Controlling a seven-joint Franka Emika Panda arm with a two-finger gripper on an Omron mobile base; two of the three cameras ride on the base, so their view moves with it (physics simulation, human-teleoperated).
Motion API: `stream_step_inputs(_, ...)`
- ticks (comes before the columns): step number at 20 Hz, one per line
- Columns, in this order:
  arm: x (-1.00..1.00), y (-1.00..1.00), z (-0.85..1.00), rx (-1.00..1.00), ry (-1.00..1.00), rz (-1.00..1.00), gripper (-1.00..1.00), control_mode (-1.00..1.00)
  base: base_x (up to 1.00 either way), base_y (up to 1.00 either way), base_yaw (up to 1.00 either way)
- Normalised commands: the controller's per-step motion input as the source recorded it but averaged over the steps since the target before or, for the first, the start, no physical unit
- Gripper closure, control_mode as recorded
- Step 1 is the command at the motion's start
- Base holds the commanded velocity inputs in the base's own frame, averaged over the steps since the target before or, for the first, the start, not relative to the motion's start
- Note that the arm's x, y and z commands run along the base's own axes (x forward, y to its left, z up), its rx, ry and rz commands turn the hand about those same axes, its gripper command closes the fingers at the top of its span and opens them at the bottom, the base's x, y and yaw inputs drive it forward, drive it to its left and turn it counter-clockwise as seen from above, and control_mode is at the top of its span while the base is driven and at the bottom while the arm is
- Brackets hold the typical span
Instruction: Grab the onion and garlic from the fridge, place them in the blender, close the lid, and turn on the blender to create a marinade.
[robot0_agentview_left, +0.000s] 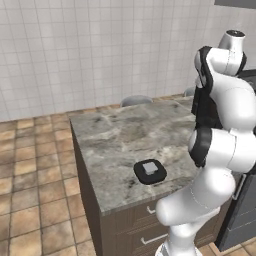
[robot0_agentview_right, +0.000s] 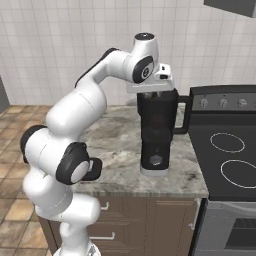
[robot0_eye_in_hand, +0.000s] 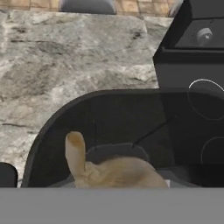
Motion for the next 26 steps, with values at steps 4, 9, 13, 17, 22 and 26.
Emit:
stream_step_inputs(4,0.18,0.0,-0.63,0.0,0.12,0.08,1.0,-1.0,0.0,0.0,0.0)
stream_step_inputs(9,0.02,-0.16,-0.4,0.01,0.1,0.07,1.0,-1.0,0.0,0.0,0.0)
stream_step_inputs(13,0.0,-0.15,-0.34,0.01,0.07,0.01,1.0,-1.0,0.0,0.0,0.0)
stream_step_inputs(17,0.0,0.0,-0.44,0.0,0.12,0.0,1.0,-1.0,0.0,0.0,0.0)
stream_step_inputs(22,0.0,0.0,-0.46,0.0,0.09,0.0,-1.0,-1.0,0.0,0.0,0.0)
stream_step_inputs(26,-0.03,0.0,-0.33,0.0,0.02,0.0,-1.0,-1.0,0.0,0.0,0.0)
